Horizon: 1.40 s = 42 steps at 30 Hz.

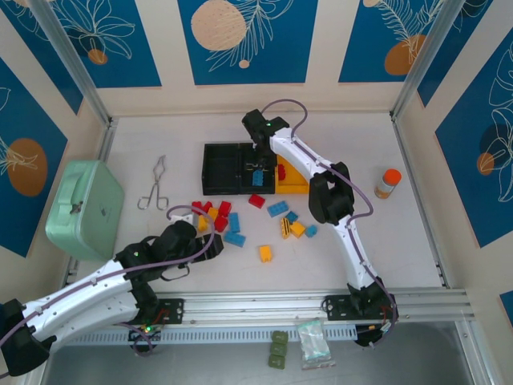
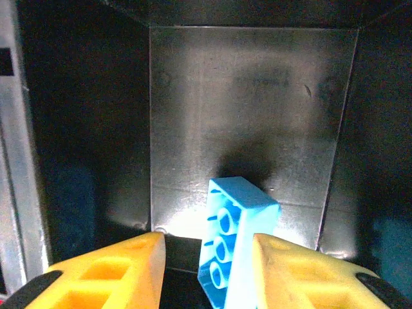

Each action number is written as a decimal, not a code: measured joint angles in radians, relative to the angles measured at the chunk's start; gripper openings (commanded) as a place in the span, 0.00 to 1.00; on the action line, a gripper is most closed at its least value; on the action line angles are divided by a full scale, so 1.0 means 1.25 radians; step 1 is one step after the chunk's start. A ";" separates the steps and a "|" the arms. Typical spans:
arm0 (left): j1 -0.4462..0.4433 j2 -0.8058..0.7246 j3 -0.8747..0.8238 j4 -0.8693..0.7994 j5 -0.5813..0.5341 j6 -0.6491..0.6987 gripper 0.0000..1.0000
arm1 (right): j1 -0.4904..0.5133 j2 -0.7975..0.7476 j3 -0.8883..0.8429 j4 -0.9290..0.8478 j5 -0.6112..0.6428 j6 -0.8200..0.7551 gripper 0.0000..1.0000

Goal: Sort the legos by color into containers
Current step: Place the lego in the container, then pick up the lego from the middle-left of the table.

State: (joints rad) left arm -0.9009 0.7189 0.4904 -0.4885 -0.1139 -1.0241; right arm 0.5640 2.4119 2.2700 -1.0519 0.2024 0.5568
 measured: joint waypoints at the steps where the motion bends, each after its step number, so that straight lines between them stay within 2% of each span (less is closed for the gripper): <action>1: 0.000 -0.001 0.000 -0.001 0.000 0.000 0.74 | 0.001 -0.005 -0.002 0.000 0.000 0.000 0.40; 4: 0.000 -0.004 0.000 -0.003 -0.004 0.000 0.75 | 0.005 -0.065 -0.068 0.020 0.000 0.000 0.40; 13: 0.003 0.031 0.038 -0.040 -0.037 0.012 0.75 | 0.020 -0.460 -0.421 0.145 -0.020 0.001 0.41; 20: 0.018 0.098 0.098 -0.085 -0.078 0.031 0.75 | 0.029 -0.669 -0.701 0.241 -0.054 0.011 0.41; 24: 0.052 0.124 0.131 -0.132 -0.114 0.048 0.75 | 0.036 -0.769 -0.855 0.262 -0.059 0.030 0.44; 29: 0.151 0.156 0.133 -0.167 -0.125 0.070 0.75 | 0.058 -0.909 -0.988 0.287 -0.064 0.046 0.46; 34: 0.217 0.220 0.127 -0.161 -0.125 0.093 0.74 | 0.122 -0.981 -1.056 0.319 -0.078 0.064 0.46; 42: 0.260 0.320 0.121 -0.115 -0.125 0.118 0.71 | 0.161 -0.978 -1.091 0.334 -0.079 0.091 0.46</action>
State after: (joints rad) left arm -0.5755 1.1194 0.6418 -0.6327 -0.2703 -0.8768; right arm 0.7658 1.1889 0.9058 -0.6342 0.1040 0.6708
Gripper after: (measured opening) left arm 0.714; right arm 0.459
